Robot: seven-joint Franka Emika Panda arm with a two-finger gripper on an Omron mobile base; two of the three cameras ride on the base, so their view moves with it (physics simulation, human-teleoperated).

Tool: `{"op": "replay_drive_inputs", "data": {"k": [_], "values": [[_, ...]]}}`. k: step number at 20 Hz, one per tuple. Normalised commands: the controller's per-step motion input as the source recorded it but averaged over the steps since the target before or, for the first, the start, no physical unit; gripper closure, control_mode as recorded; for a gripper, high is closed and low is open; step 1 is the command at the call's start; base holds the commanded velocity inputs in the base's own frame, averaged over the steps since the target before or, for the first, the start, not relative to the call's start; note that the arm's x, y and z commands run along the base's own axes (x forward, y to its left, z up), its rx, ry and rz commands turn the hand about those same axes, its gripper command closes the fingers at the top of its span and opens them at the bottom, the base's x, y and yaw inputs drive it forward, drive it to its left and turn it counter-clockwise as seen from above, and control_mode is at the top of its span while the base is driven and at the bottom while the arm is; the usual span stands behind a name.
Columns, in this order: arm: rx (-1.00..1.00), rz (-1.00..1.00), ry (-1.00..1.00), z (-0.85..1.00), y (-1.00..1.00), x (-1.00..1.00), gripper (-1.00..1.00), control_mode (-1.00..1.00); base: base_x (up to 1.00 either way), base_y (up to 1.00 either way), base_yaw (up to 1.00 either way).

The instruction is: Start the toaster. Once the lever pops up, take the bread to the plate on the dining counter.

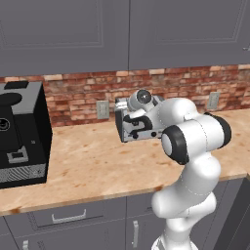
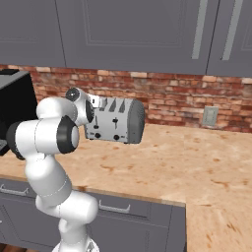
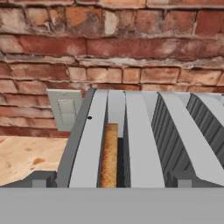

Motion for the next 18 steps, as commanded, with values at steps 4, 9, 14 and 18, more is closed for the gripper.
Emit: {"op": "replay_drive_inputs", "data": {"k": [4,9,14,18], "values": [[0.0,0.0,0.0,0.0,0.0,0.0,-1.0,-1.0,0.0,0.0,0.0],[0.0,0.0,0.0,0.0,0.0,0.0,-1.0,-1.0,0.0,0.0,0.0],[0.0,0.0,0.0,0.0,0.0,0.0,-1.0,-1.0,0.0,0.0,0.0],[0.0,0.0,0.0,0.0,0.0,0.0,-1.0,-1.0,0.0,0.0,0.0]]}}
